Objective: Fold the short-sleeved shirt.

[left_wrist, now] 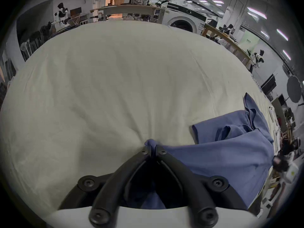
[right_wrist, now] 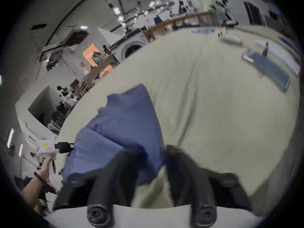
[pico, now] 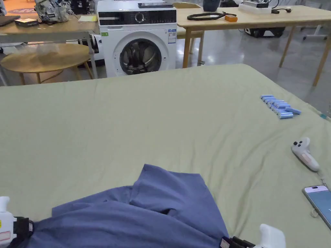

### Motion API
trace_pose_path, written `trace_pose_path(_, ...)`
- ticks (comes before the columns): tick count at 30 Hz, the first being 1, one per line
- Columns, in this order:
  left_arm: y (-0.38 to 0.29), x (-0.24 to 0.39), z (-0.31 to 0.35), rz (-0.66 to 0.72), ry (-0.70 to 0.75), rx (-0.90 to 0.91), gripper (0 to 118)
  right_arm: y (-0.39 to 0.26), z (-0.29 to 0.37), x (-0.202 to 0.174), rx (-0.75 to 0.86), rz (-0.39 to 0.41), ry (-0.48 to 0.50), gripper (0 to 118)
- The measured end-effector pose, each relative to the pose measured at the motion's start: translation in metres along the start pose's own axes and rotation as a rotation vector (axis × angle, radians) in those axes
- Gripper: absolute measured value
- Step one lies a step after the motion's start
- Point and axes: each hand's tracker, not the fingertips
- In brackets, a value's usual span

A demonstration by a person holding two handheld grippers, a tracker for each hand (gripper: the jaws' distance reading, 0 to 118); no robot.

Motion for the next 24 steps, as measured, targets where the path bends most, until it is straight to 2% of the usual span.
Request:
trace_pose_path(3,-0.003,-0.002,-0.001,0.005,-0.009,-0.001,0,-0.006,0.0,0.007,0.043,-0.031,0.022,2)
trace_pose_path(4,-0.003,-0.004,0.001,0.007,-0.018,0.002,0,-0.005,0.0,0.01,0.042,-0.059,0.042,2)
trace_pose_path(6,0.001,-0.013,0.007,0.044,-0.084,0.026,0,0.0,0.008,0.005,0.062,-0.046,0.06,1)
trace_pose_path(8,-0.008,-0.018,0.044,0.055,-0.104,0.187,0,0.01,0.025,-0.011,0.12,0.026,0.077,1)
trace_pose_path(13,-0.015,-0.008,0.177,0.015,-0.204,0.485,0,0.052,0.063,-0.06,0.219,0.169,0.264,0)
trace_pose_path(15,-0.015,-0.009,0.224,0.006,-0.238,0.548,0,0.07,0.076,-0.08,0.257,0.243,0.251,0)
trace_pose_path(17,-0.016,0.001,0.274,-0.024,-0.24,0.667,0,0.092,0.085,-0.098,0.282,0.295,0.292,0)
trace_pose_path(20,-0.008,-0.009,0.323,-0.016,-0.263,0.813,0,0.128,0.099,-0.129,0.359,0.392,0.313,0)
trace_pose_path(21,-0.001,-0.02,0.329,0.006,-0.271,0.805,0,0.14,0.104,-0.143,0.385,0.431,0.302,0)
trace_pose_path(24,0.015,-0.018,0.366,0.027,-0.288,0.902,0,0.177,0.118,-0.181,0.445,0.468,0.335,0)
